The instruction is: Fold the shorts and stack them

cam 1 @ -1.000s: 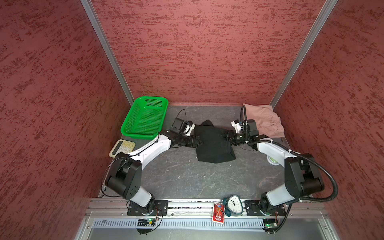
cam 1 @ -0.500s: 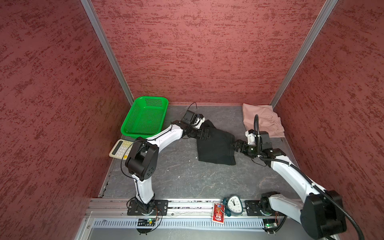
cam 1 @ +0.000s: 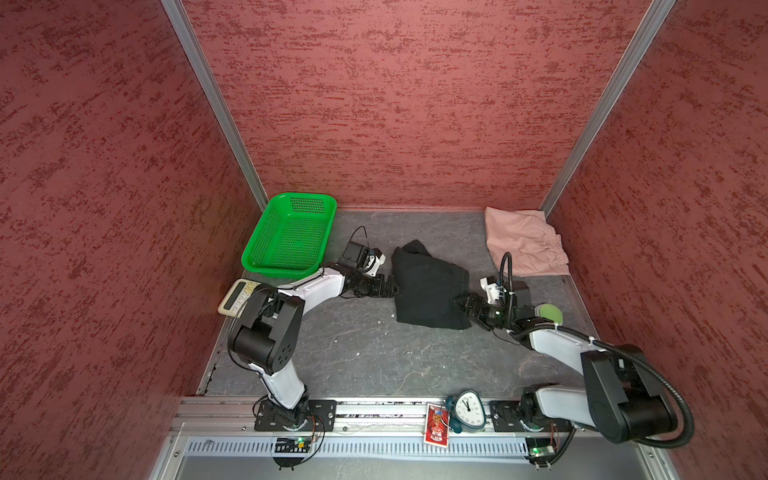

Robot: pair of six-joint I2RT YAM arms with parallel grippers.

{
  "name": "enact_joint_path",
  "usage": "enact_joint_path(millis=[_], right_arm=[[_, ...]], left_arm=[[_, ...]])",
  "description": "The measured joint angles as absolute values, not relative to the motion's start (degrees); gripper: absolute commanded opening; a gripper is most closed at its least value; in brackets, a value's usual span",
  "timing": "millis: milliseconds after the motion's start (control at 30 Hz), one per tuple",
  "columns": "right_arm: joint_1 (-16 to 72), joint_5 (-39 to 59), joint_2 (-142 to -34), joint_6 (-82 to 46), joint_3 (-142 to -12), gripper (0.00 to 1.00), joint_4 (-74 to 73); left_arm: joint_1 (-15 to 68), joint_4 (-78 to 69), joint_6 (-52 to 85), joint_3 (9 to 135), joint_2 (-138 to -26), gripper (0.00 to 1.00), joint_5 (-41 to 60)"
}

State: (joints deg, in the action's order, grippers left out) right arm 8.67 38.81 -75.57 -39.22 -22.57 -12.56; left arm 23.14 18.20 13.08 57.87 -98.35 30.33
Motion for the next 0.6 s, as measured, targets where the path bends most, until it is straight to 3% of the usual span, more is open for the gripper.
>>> enact_joint_path(millis=[100,233,267,333,367,600], right_arm=[[8.67,39.05,-79.29,-39.97,-22.63,0.93,-15.33],[8.67,39.44,-82.48,-41.52,-22.28,0.67,-17.96],[8.67,39.51,-82.54,-41.85,-22.06,0.55,-18.24],[8.67,39.90,-82.50,-42.65,-21.58,0.12,-18.83],[8.67,40.03,-82.46,-43.11,-21.52,0.00,-18.87],[8.67,43.70,-75.81,-52.58,-21.15,0.00,-18.17]], left_arm=[[23.16,15.73,13.19,57.32,-100.16,0.99,32.97],[23.16,14.87,13.13,57.23,-102.00,0.99,34.48],[23.18,14.79,13.08,57.12,-102.13,0.99,34.65],[23.20,14.06,13.10,56.49,-102.13,0.99,34.96],[23.22,13.56,13.10,56.16,-102.13,0.99,35.24],[24.08,10.04,14.68,55.16,-103.15,0.98,39.05]])
